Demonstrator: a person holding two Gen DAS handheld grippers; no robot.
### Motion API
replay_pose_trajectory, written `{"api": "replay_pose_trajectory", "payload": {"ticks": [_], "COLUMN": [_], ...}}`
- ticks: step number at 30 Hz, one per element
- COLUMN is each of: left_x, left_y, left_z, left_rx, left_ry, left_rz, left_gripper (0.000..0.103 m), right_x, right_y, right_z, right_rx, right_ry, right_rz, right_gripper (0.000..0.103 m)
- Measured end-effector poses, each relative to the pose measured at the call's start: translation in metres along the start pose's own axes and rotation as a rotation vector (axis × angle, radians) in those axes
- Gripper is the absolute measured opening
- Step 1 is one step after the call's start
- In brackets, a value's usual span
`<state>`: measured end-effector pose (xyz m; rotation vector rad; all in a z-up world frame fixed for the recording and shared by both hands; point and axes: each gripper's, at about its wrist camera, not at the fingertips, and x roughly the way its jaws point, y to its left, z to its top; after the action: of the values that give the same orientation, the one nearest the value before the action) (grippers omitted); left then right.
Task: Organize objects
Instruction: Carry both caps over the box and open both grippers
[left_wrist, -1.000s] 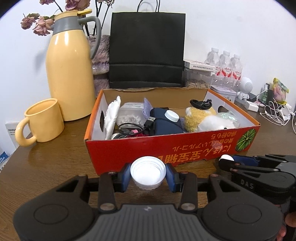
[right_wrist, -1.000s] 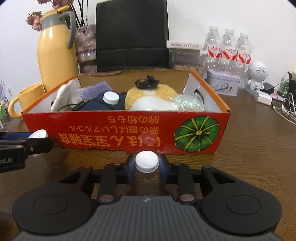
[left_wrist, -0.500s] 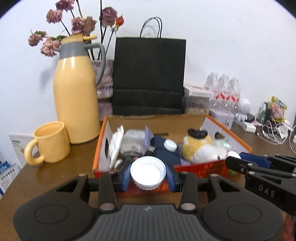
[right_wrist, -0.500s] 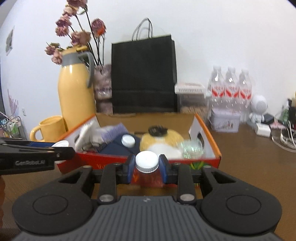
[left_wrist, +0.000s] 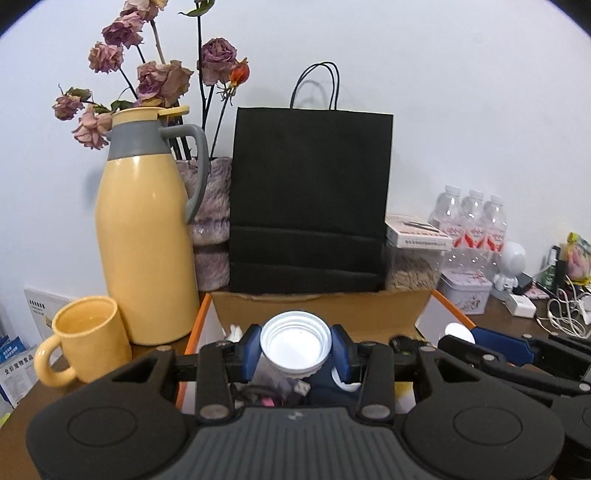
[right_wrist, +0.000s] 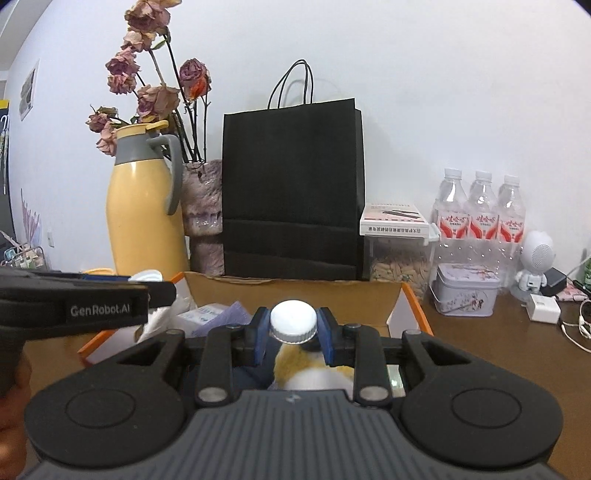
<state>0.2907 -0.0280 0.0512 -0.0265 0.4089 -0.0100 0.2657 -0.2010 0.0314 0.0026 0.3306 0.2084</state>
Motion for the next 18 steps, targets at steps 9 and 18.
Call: {"api": "replay_pose_trajectory", "payload": {"ticks": [9, 18], "left_x": [0.044, 0.067], "left_y": [0.004, 0.008], "left_z": [0.007, 0.009], "left_rx": [0.018, 0.038], "left_ry": [0.028, 0.043], "left_rz": [0.014, 0.013], "left_gripper": [0.039, 0.039], "right_x": [0.036, 0.056], "right_y": [-0.006, -0.010], "right_z": [0.006, 0.009], "right_rx": [-0.027, -0.041], "right_ry": [0.010, 0.022], "right_rz": [0.002, 0.010], "right_gripper": [0.029, 0.029]}}
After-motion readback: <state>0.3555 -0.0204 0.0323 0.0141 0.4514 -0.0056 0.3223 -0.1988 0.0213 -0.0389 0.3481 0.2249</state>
